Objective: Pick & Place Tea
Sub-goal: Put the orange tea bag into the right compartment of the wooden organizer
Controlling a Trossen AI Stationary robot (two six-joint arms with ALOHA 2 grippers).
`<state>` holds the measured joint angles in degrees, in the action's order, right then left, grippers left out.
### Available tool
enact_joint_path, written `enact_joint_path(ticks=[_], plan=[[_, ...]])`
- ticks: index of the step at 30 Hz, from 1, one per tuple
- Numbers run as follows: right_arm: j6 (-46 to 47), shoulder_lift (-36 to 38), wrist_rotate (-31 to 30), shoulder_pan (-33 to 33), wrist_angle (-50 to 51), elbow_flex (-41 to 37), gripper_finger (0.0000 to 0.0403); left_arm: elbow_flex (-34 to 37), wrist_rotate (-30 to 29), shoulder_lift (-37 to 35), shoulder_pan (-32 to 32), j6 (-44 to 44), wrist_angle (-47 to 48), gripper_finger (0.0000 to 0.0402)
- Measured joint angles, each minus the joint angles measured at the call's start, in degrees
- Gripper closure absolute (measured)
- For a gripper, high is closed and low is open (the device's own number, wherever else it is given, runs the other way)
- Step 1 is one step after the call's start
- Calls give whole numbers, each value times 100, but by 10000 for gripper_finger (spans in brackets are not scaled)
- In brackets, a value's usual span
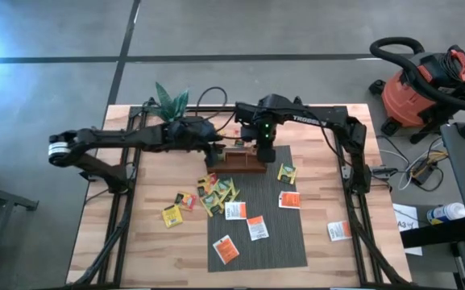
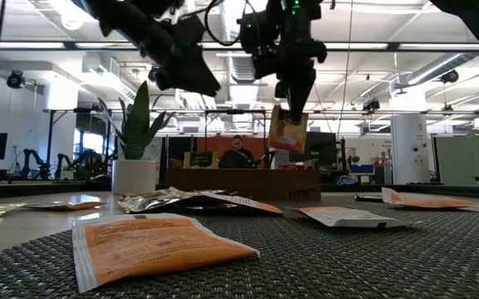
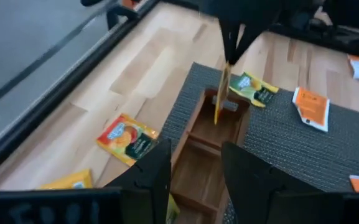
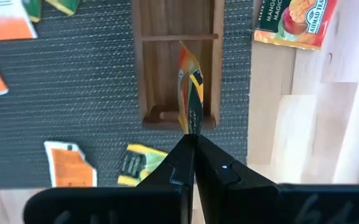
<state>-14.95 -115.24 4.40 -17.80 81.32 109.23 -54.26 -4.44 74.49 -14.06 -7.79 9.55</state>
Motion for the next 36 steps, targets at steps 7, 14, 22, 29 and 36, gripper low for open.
enact_joint_path(ticks=[7, 14, 22, 29, 36], plan=[[1, -13, 20, 30, -468, -358, 394, 340, -307, -910, 0, -348, 112, 266], [2, -16, 59, 39, -821, -755, 394, 813, -714, -1752, -2, -630, 145, 266], [38, -17, 14, 39, -841, -835, 394, 1130, -915, -2129, -2, -817, 112, 266], [41, -17, -7, 42, -899, -841, 394, 1156, -913, -2051, -2, -867, 116, 266], [399, -17, -154, 57, -715, -715, 394, 1156, -887, -2030, -2, -909, 52, 266]])
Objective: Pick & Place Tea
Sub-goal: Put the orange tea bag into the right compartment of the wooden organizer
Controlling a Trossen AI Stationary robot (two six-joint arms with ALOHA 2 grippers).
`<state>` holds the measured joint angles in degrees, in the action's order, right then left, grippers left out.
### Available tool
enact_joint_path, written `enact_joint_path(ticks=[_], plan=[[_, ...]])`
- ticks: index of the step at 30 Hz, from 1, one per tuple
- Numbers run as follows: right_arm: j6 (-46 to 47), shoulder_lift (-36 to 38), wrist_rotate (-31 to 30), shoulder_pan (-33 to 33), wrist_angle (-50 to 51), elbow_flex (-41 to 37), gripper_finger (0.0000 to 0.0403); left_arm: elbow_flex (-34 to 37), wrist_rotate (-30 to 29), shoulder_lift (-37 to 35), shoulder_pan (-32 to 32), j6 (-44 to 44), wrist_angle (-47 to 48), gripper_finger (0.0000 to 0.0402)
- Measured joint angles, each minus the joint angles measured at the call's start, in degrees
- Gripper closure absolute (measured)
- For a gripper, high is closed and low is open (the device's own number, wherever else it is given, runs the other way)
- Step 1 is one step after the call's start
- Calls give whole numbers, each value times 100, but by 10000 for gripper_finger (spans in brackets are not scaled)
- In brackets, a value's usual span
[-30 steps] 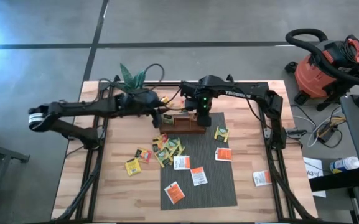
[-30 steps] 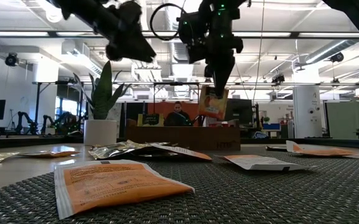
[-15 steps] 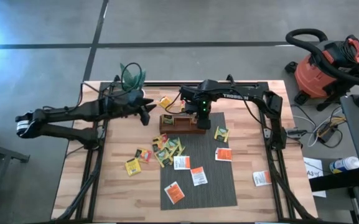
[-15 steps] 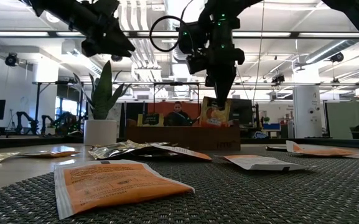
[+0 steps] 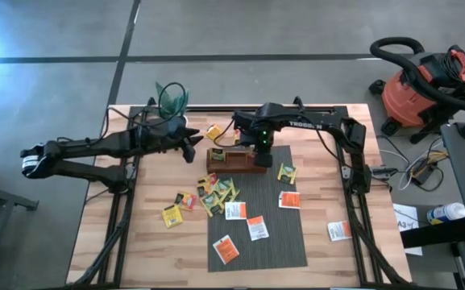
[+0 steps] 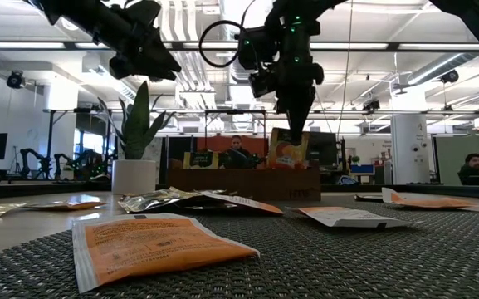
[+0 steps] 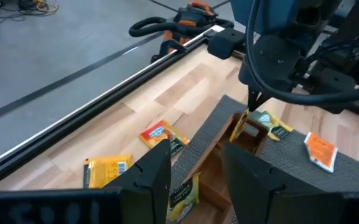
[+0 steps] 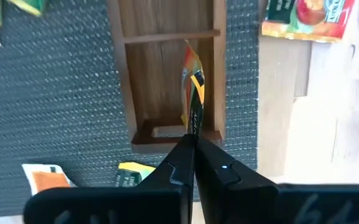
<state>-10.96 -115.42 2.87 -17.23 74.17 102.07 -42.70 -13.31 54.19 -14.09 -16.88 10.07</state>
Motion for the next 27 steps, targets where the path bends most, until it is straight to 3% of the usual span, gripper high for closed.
enact_joint_path(ticks=[6, 16, 22, 27], plan=[[310, 0, 385, -13, -237, 312, 394, 7, 559, 551, -7, 419, -827, 266], [352, 2, 449, -17, 273, 524, 394, -328, 980, 2642, -10, 453, -2731, 266], [425, 14, 318, -16, 340, 496, 394, -933, 1683, 3677, -4, 311, -2683, 266], [457, 25, 313, -22, 341, 550, 394, -1224, 1758, 4178, -4, 240, -2704, 266]])
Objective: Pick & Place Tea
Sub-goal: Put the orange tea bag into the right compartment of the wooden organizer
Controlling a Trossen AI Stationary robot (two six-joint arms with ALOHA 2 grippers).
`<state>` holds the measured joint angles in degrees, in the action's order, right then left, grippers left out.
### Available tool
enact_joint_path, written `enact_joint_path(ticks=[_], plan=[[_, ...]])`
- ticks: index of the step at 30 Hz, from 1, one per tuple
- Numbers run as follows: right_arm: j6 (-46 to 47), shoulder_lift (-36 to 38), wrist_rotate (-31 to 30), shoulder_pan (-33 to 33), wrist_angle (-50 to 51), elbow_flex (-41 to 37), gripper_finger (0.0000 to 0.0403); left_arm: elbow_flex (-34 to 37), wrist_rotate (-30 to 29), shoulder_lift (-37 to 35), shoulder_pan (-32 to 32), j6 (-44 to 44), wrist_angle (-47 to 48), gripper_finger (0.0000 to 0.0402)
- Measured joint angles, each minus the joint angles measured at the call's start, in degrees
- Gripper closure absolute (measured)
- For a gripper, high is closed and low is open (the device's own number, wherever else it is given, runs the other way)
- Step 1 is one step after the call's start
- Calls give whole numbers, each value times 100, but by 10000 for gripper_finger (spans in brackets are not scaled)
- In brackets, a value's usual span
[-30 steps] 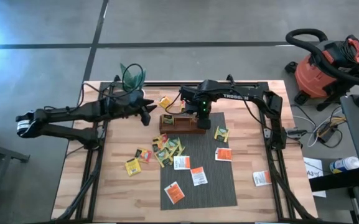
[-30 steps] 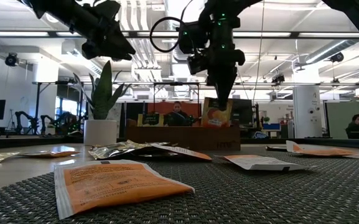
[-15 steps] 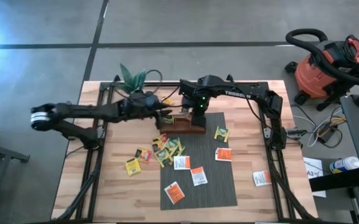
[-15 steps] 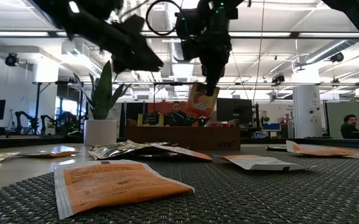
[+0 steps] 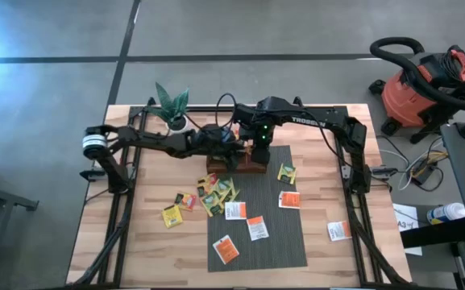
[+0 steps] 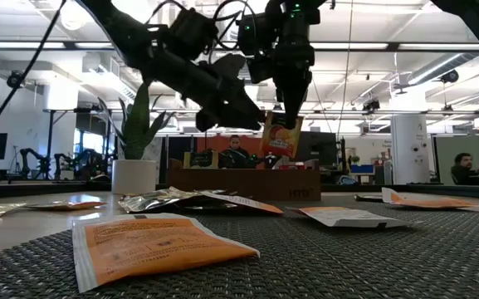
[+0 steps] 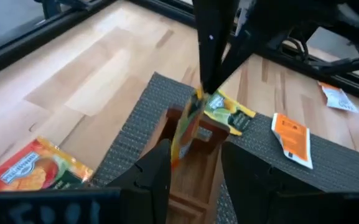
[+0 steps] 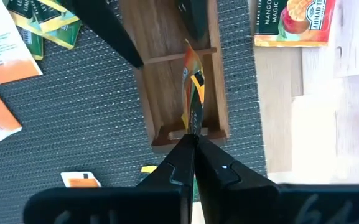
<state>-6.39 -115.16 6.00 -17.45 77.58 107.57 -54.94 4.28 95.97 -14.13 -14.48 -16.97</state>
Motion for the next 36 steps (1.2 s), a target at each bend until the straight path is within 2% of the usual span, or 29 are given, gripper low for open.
enact_joint_path(ticks=[9, 16, 25, 31, 36], plan=[[-22, 77, 2, 6, -97, 0, 394, -95, 57, 304, 0, 37, 13, 266], [71, 340, 52, -58, -670, 2, 394, -21, 57, 392, 3, 35, -69, 266], [99, 403, 210, -127, -494, 4, 394, -13, 52, 410, -11, 83, -140, 266], [-110, 403, 114, -168, 42, -43, 394, -6, 30, 333, -13, 88, 163, 266], [-372, 373, 184, -172, 26, -201, 394, -3, -216, -124, 2, 138, 1197, 266]])
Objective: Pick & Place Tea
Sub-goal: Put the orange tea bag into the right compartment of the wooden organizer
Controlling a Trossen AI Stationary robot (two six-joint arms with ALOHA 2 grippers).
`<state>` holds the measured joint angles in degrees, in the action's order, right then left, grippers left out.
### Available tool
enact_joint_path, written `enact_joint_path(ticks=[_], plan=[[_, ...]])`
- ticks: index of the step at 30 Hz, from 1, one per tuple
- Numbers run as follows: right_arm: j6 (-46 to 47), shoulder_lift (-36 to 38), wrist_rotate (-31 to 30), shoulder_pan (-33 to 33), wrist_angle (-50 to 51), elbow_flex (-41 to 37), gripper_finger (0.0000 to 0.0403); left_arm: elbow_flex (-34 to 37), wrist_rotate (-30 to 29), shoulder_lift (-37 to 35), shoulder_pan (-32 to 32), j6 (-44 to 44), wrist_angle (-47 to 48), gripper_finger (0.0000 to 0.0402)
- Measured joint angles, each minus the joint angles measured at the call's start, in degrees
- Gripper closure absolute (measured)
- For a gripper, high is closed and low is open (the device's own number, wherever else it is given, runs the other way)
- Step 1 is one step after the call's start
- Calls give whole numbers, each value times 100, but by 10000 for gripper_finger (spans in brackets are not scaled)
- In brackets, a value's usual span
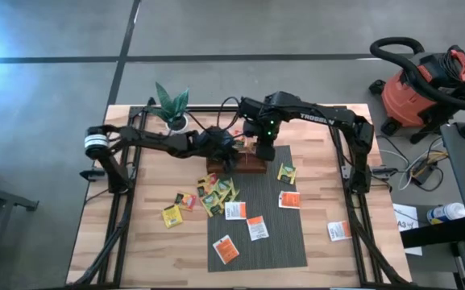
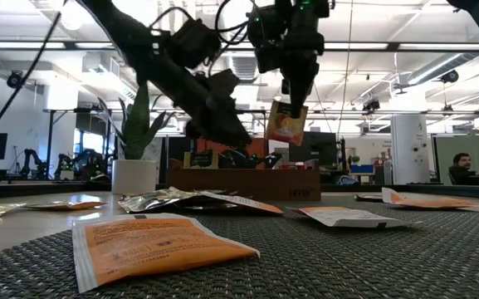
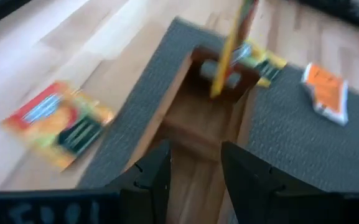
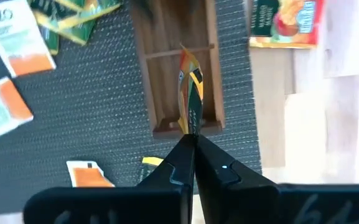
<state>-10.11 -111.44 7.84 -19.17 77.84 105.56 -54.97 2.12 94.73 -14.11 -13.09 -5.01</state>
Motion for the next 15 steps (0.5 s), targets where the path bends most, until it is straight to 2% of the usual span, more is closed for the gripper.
enact_joint_path(ticks=[5, 8, 15], plan=[[-523, -218, -42, 14, -87, -139, 394, 123, -729, -837, 77, 297, 992, 266], [-938, -390, -289, 23, -142, -102, 394, 269, -1129, -1334, 83, 344, 1357, 266], [-1351, -719, -460, 39, -154, -98, 394, 798, -1843, -2388, 83, -128, 1651, 266]])
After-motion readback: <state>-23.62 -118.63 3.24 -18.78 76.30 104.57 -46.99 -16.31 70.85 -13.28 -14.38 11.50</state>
